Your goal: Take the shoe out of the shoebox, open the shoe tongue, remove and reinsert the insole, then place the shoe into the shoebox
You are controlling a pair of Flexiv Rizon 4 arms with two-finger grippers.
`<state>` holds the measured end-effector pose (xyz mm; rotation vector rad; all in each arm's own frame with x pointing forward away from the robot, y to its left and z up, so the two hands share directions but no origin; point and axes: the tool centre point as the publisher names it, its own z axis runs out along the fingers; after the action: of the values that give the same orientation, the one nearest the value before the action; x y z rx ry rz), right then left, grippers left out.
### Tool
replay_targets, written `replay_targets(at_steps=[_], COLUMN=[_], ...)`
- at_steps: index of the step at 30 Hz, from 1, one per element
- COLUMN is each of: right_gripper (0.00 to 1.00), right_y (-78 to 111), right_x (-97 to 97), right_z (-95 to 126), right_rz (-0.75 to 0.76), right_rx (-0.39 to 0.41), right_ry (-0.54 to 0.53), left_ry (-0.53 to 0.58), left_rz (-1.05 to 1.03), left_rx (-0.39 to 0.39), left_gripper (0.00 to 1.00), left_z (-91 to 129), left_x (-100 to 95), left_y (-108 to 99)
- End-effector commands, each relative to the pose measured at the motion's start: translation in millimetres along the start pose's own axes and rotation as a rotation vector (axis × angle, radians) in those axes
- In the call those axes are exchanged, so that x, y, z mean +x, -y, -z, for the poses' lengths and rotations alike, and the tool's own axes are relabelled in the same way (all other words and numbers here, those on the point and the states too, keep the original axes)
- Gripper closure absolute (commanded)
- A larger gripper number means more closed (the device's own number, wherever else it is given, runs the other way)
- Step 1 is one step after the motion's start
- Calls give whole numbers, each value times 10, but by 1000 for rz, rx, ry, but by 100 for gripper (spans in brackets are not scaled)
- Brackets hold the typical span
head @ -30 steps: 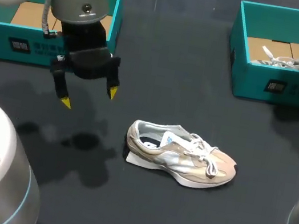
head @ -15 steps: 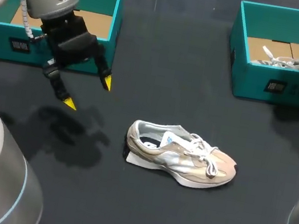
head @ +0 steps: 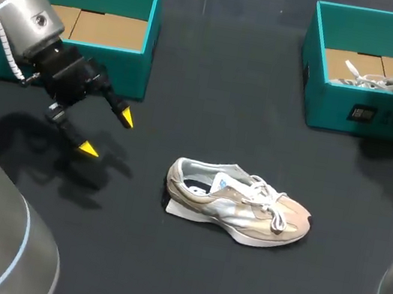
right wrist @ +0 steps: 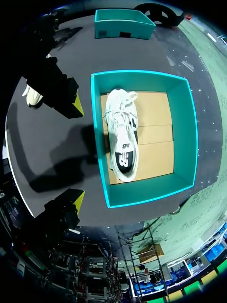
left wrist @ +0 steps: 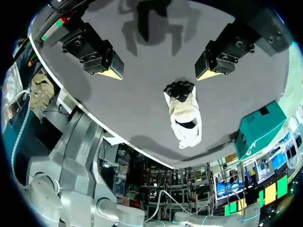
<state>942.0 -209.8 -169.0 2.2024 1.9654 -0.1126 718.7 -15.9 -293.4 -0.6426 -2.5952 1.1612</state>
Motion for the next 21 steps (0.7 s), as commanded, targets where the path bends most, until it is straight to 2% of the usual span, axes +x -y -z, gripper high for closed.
replay_targets(at_steps=[1,3,4,7,10,11,21], right_gripper=[0,0,0,0,0,0,0], right_y=[-4,-4,-4,-4,-4,-4,-4], right_x=[3,3,3,3,3,3,3], right_z=[-1,-1,-1,-1,-1,-1,-1], right_rz=[-1,-1,-1,-1,-1,-1,-1], right_rx=[1,1,1,1,1,1,1], right_ry=[1,1,1,1,1,1,1], left_ry=[14,33,28,74,78,50,68], left_rz=[-3,1,14,33,68,78,86], left_rx=[73,77,120,160,237,235,234], left_gripper=[0,0,0,0,0,0,0], left_z=[-11,-79,-136,-290,-357,-364,-390], left_x=[44,43,47,40,4,2,-9], left_y=[-56,-96,-131,-235,-336,-350,-365])
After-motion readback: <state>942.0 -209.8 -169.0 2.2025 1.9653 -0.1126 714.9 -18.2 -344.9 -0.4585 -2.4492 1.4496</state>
